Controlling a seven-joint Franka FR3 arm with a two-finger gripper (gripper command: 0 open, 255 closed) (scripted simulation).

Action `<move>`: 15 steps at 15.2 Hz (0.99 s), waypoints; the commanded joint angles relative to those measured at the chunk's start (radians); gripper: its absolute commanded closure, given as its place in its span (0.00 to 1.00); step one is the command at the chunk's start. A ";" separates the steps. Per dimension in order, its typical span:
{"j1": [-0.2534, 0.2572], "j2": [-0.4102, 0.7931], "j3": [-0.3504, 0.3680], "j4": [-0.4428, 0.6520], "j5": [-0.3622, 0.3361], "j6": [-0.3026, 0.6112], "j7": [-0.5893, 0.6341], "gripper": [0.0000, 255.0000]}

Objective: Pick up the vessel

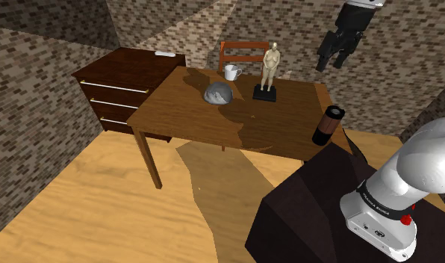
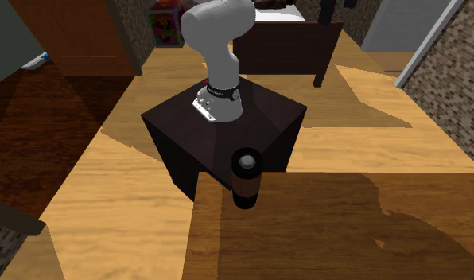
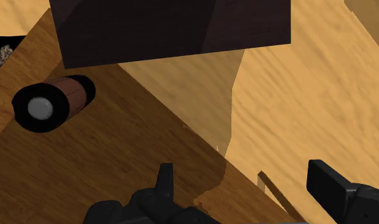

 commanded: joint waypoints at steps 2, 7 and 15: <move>-0.007 -0.007 -0.013 -0.027 -0.013 0.019 -0.017 0.00; -0.050 -0.022 -0.083 -0.150 -0.083 0.119 -0.102 0.00; -0.133 0.031 -0.217 -0.293 -0.211 0.311 -0.240 0.00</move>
